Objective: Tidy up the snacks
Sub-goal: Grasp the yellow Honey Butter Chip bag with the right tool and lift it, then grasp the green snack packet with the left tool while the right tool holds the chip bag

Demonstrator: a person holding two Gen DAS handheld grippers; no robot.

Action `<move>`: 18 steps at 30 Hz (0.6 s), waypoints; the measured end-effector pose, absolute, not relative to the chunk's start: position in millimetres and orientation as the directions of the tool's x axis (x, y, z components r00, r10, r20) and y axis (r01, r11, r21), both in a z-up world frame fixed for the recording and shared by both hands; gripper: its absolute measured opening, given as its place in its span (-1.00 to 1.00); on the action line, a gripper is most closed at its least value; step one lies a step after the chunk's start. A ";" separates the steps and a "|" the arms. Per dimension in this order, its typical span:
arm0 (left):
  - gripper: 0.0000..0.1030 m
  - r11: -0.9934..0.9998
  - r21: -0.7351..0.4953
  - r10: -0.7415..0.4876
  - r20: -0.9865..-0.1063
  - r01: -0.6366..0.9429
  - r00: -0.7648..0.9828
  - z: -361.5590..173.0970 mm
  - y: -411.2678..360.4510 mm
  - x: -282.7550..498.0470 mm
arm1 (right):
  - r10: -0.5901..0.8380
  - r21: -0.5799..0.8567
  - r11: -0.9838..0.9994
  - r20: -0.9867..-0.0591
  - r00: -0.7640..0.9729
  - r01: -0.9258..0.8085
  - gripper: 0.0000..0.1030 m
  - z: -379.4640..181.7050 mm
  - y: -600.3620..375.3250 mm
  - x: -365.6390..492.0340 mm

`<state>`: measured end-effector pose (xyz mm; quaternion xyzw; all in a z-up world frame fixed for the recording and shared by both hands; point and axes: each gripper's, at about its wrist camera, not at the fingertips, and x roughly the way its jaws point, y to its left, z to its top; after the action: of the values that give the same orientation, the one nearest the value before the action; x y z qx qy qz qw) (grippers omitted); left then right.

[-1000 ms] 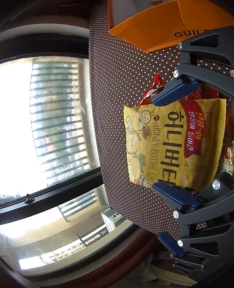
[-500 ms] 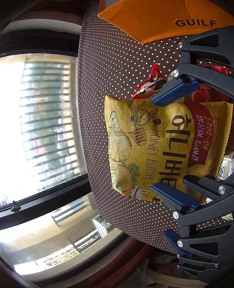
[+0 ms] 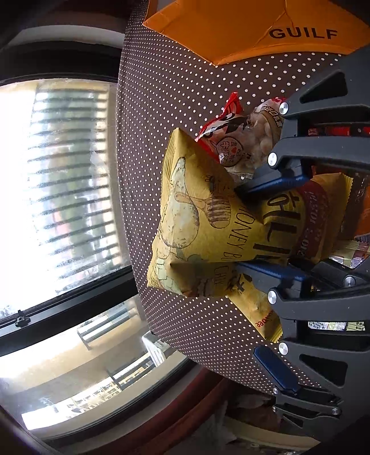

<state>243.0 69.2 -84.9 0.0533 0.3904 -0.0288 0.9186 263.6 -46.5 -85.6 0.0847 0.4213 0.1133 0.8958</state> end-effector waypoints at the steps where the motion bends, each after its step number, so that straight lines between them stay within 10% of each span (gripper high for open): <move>1: 0.71 0.993 0.079 -0.005 -0.716 0.089 0.698 -84.1 68.8 240.1 | 0.273 0.242 0.961 -0.731 0.626 -0.136 -0.21 -83.8 -46.8 261.1; 18: 0.72 0.997 0.058 0.010 -0.712 0.045 0.702 -84.7 56.9 197.7 | 0.193 0.182 0.979 -0.670 0.717 -0.094 -0.26 -62.6 -74.5 196.9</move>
<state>197.7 56.9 -84.7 0.0352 0.3860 -0.0094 0.9218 196.9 -74.5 -62.6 0.0673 0.3683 0.0778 0.9240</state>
